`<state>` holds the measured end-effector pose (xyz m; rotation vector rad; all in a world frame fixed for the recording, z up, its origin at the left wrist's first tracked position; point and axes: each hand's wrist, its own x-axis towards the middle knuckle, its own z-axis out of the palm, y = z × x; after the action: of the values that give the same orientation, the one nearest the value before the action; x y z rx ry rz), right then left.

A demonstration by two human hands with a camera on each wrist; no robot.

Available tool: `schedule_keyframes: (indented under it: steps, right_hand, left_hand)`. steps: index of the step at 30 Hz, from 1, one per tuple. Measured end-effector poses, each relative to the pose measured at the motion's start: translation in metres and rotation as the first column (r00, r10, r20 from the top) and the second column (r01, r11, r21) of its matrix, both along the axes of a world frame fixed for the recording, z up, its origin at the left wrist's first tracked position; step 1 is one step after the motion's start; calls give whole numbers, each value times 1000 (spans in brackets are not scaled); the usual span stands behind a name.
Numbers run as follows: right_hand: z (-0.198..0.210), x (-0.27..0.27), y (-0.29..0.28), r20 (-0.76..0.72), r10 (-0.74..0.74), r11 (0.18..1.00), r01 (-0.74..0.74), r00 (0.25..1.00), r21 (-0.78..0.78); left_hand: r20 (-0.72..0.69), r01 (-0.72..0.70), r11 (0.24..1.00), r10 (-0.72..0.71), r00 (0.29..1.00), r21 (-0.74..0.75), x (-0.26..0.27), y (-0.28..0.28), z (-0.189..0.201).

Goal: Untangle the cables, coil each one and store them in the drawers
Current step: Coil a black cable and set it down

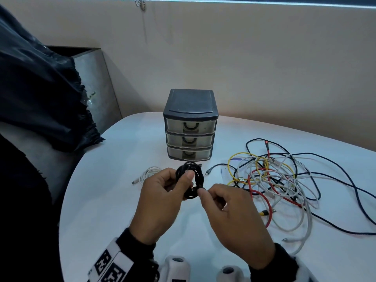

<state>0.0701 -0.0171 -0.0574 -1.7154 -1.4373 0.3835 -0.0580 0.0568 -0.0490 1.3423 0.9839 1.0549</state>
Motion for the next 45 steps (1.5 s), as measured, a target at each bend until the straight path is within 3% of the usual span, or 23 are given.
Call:
schedule_keyframes:
  steps: [6,11,15,17,20,22,26,29,32,37,41,45]
  right_hand:
    - [6,-1,-10,230,34,991,-64,973,121]
    - [0,-2,-9,205,95,988,-117,974,99]
    - [5,-8,-9,137,184,979,-193,973,60]
    - [8,-7,-9,73,179,983,-182,981,32]
    - [11,-6,-5,-230,19,1000,-15,973,20]
    - [9,-6,-1,-390,-37,999,20,920,-49]
    - [3,-25,4,-649,-12,990,-81,760,-114]
    - [-2,-34,4,-688,-5,998,-40,726,-50]
    - [-5,-35,3,-647,34,998,-60,762,-18]
    - [-10,-27,3,-638,-32,993,-50,769,-110]
    - [-18,-22,30,-641,-167,980,53,749,-194]
    - [-22,-25,58,-693,-167,944,-88,701,-317]
  left_hand:
    - [172,-2,975,41,984,-223,-5,6,0]
    - [473,111,907,105,875,-407,-11,11,7]
    - [540,126,902,131,831,-412,-12,13,9]
    - [518,108,918,115,847,-380,-12,13,8]
    - [447,112,944,41,894,-312,-12,12,8]
    - [406,143,949,-17,914,-282,-10,8,8]
    - [344,161,959,-73,936,-234,-10,4,7]
    - [278,148,965,-85,957,-214,-10,2,1]
    - [162,154,969,-123,979,-191,-13,3,-9]
    - [-107,103,980,-122,987,-169,-29,12,-22]
    - [-24,-99,974,96,995,-203,-38,19,-22]
    - [14,-162,959,170,985,-231,-42,21,-24]
